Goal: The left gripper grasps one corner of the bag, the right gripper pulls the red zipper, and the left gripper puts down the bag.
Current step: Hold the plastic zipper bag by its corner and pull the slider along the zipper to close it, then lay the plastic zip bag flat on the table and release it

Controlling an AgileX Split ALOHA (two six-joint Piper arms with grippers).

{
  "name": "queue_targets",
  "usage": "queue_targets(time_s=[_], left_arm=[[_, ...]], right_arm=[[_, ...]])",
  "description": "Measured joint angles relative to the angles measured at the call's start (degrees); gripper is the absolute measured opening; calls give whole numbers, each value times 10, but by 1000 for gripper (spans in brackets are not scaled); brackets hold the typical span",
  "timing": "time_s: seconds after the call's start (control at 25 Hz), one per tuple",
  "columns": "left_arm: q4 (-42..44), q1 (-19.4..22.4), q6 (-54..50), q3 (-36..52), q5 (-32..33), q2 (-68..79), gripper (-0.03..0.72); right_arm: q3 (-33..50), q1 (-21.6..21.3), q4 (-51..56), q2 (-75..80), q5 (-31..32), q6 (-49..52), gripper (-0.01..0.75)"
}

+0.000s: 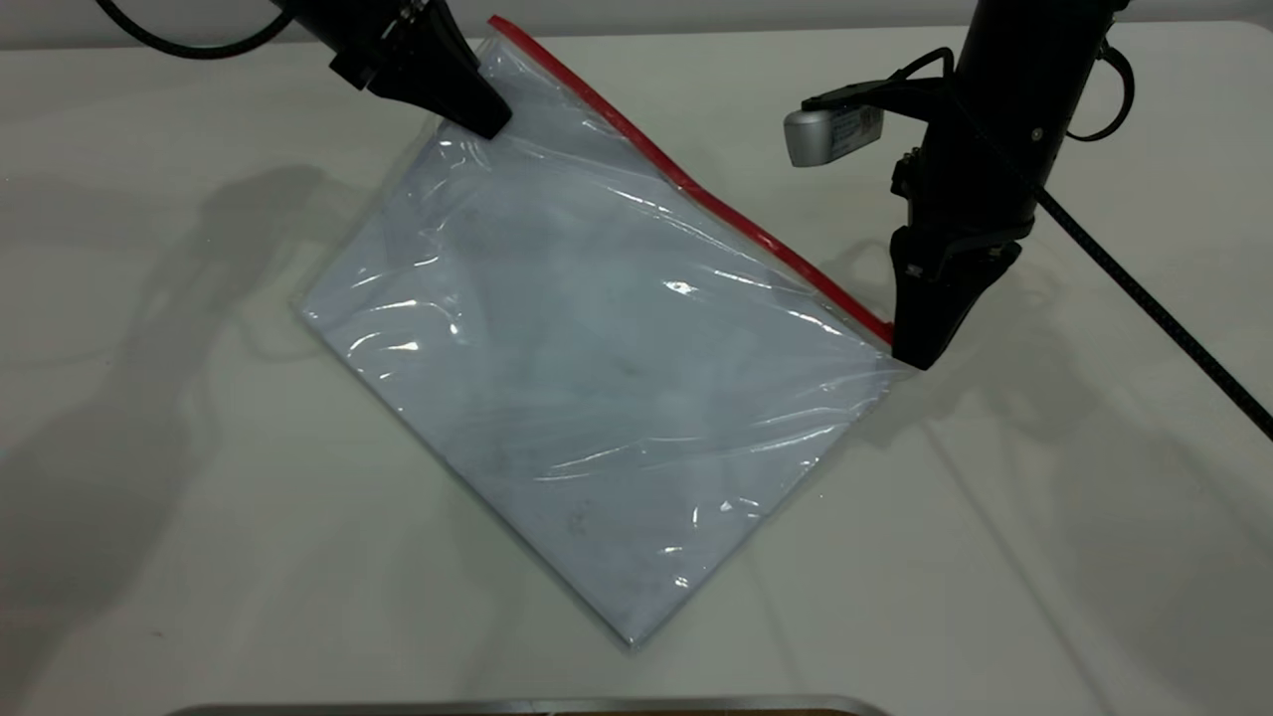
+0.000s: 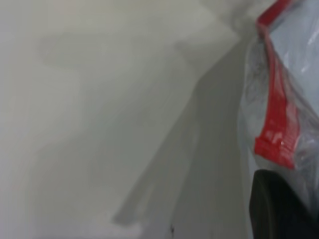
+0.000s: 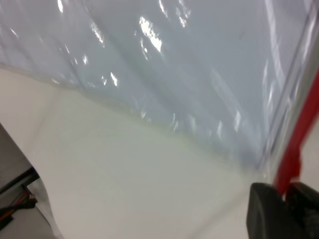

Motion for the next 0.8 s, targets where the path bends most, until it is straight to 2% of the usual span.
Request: queue_targets(time_s=[0.12,0.24,0.36,0.48,0.6,0.68,0.8], left_arm=[[11,3,-1,0,-3,0,60],[11,3,-5,0,-4,0,91],[11,3,-37,0,-12,0,183],[17,3,-80,-1,-26,0,325],[39,3,-121,-1,-49,-1,471],[66,3,-156,-1,-64,-1,539],[121,3,-221,-1,-88,-12,595]], right_arm=[[0,-2,8,0,-9,0,185],[0,-2,13,0,-15,1,309],[0,-2,14,0,-25,2,427],[0,-2,14,0,-46,2,514],[0,-2,14,-6,-78,2,553],[2,-2,14,-18,-103,2,562],[3,-2,14,-52,-125,2,563]])
